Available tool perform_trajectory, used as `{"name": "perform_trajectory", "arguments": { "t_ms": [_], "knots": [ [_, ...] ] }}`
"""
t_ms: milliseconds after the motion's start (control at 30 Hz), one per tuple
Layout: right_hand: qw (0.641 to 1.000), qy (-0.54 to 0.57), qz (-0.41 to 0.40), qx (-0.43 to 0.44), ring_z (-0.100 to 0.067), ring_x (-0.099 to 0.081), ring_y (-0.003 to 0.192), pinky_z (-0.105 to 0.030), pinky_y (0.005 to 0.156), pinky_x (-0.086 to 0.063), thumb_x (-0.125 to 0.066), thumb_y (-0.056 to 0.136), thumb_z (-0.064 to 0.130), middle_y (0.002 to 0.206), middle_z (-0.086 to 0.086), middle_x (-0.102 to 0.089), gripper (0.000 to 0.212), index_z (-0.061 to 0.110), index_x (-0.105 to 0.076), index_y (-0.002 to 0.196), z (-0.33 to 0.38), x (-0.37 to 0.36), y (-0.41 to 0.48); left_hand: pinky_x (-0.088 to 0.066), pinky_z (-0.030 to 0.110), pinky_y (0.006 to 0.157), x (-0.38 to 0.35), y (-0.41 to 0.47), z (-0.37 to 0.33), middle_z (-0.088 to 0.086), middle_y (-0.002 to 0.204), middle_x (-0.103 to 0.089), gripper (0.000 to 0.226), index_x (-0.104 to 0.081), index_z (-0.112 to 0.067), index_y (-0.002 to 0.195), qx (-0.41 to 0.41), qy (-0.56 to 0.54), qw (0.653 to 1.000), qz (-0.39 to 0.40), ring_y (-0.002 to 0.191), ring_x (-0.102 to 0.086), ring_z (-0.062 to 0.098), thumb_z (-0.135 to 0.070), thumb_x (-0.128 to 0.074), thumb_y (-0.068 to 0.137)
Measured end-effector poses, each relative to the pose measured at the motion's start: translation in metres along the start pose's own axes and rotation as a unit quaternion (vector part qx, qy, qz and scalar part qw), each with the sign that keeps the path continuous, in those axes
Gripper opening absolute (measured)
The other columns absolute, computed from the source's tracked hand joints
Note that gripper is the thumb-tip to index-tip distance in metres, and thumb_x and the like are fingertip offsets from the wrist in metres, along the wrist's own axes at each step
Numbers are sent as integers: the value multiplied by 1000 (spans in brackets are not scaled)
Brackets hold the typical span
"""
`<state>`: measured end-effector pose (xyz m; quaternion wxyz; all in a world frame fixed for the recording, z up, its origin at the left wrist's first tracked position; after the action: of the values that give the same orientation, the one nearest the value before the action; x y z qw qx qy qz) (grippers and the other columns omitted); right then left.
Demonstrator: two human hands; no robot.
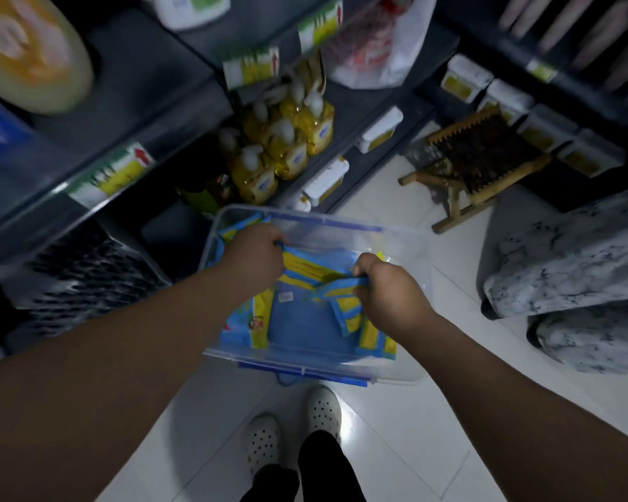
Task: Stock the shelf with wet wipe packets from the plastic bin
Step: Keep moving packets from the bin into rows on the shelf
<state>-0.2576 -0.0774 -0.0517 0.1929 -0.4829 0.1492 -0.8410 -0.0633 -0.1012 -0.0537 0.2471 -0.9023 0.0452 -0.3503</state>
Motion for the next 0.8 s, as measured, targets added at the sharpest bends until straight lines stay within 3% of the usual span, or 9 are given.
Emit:
{"name": "perform_trajectory", "arguments": {
  "t_ms": [67,133,233,367,433,500,633,733,800],
  "knots": [
    [999,35,-10,1,-25,-52,70,-27,62,-37,-54,82,2,76,-2,-54,21,20,-51,92,16,22,-5,-56,52,77,25,-8,-14,21,87,-66,27,-66,-18,82,-2,-46,999,-27,86,-66,41,-2,-46,86],
    [997,77,-20,1,-25,-52,67,-25,60,-38,-51,83,3,73,-3,-57,14,15,-55,88,31,44,-9,-56,47,75,50,-19,-30,18,82,-65,20,-62,-14,74,2,-69,996,-59,81,-66,34,-13,-46,87],
    [993,99,-51,26,-28,-59,69,-37,66,-49,-46,92,17,73,-13,-64,20,6,-59,81,58,80,-18,-44,39,61,86,-49,-69,18,74,-55,24,-56,-8,72,-18,-87,991,-95,70,-56,21,-26,-48,86],
    [990,91,-85,67,-3,-59,49,-33,57,-50,-55,92,18,61,2,-61,26,15,-48,68,90,123,-34,-36,29,51,127,-83,-107,11,67,-53,34,-57,-4,74,-51,-35,987,-149,58,-49,17,-34,-61,90],
    [990,73,-93,82,-17,-61,52,-38,57,-53,-55,88,9,65,-1,-60,17,17,-50,73,106,141,-41,-39,27,48,146,-99,-121,6,68,-58,27,-58,-6,74,-63,-18,982,-177,57,-52,13,-28,-68,86],
    [987,54,-101,109,-29,-58,57,-42,59,-53,-52,85,4,76,-6,-60,16,19,-51,81,124,160,-50,-47,30,57,164,-112,-135,2,74,-60,18,-59,-12,73,-81,-6,977,-199,67,-56,14,-20,-71,84],
    [977,48,-122,169,-26,-60,78,-38,69,-53,-55,83,-1,109,-1,-53,36,25,-56,107,164,197,-70,-48,30,67,203,-142,-158,-2,88,-55,17,-57,-18,82,-109,-20,967,-228,79,-55,16,-5,-67,81],
    [967,44,-141,207,-20,-49,125,-35,87,-50,-55,83,-5,152,3,-26,68,31,-42,140,192,223,-85,-38,18,58,231,-164,-178,1,98,-48,35,-52,-26,78,-150,-16,956,-251,83,-49,16,3,-69,71],
    [963,59,-148,215,-19,-39,134,-31,83,-51,-54,84,-6,160,11,-2,83,39,-26,148,209,239,-96,-39,21,67,249,-177,-187,3,107,-47,38,-56,-25,92,-153,-6,951,-268,93,-51,20,5,-67,71]
  ]
}}
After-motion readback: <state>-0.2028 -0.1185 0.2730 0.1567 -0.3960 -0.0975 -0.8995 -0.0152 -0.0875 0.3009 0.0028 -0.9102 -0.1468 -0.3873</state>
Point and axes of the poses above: each hand's wrist, its own y-axis towards the middle knuckle, its own x-axis out of the back of the hand, z = x × y, the point moved 8 cm from there along y, towards the middle knuckle
